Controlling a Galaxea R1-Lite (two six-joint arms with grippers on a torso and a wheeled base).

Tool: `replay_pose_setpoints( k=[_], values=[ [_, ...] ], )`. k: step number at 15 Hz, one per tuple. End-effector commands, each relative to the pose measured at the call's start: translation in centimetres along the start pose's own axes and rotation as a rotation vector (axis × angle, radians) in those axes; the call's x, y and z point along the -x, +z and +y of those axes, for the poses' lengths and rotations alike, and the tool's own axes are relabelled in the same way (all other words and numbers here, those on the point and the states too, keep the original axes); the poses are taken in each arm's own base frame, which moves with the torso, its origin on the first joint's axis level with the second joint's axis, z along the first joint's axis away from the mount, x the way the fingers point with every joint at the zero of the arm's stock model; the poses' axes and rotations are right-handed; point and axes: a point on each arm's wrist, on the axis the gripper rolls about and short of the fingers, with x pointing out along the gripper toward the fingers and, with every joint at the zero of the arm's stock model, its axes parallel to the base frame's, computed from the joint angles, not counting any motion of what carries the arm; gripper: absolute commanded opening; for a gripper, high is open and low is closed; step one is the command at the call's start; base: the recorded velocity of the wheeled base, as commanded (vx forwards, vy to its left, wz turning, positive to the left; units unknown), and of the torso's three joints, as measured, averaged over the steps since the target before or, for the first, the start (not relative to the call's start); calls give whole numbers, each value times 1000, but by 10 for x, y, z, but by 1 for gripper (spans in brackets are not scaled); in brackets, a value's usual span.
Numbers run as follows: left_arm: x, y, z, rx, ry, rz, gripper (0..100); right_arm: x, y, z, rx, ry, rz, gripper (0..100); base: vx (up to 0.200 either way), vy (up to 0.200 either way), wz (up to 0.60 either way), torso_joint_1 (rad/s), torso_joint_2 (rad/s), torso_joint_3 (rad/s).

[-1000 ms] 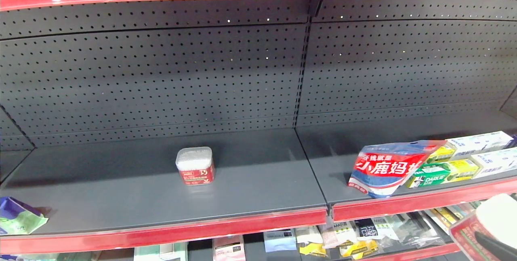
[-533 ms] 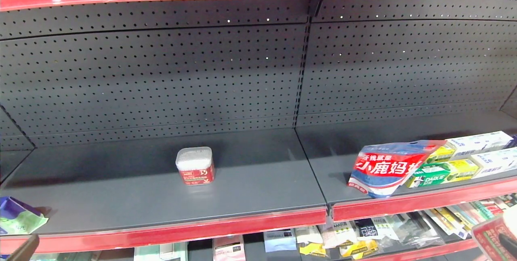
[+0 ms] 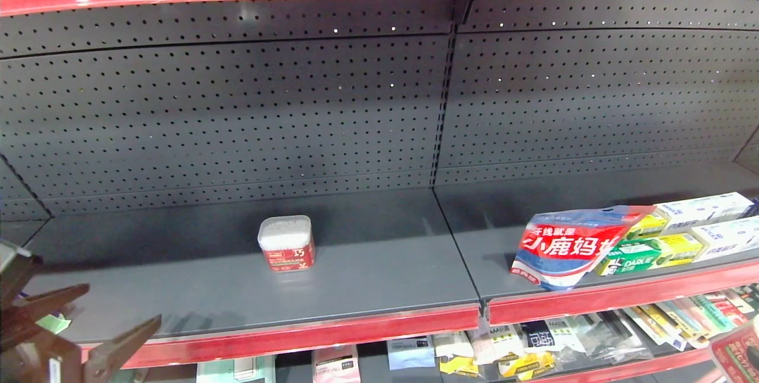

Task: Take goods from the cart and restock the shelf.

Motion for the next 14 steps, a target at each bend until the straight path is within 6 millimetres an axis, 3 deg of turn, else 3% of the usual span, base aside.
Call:
replay_pose_setpoints(
  k=[1,2,4,6,8,10,14],
  values=[
    [-69,6,22,-32,-202,96,100,-2,1,0,0,-1,13,0,0,0,0,0,0,0],
    [-76,6,27,-51,-221,89,100,-2,1,-1,0,-3,14,0,0,0,0,0,0,0],
    [-113,6,55,-137,-358,40,100,-5,1,-1,4,-10,34,0,0,0,0,0,0,0],
    [-130,12,62,-169,-414,13,100,-6,2,-1,4,-21,41,0,0,0,0,0,0,0],
    [-164,13,73,-218,-467,6,100,-6,2,-2,6,-34,44,0,0,0,0,0,0,0],
    [-184,9,78,-251,-525,-16,100,-8,2,-2,16,-33,56,0,0,0,0,0,0,0],
    [-199,15,72,-239,-666,-87,100,-9,2,-2,21,-52,68,0,0,0,0,0,0,0]
  ],
)
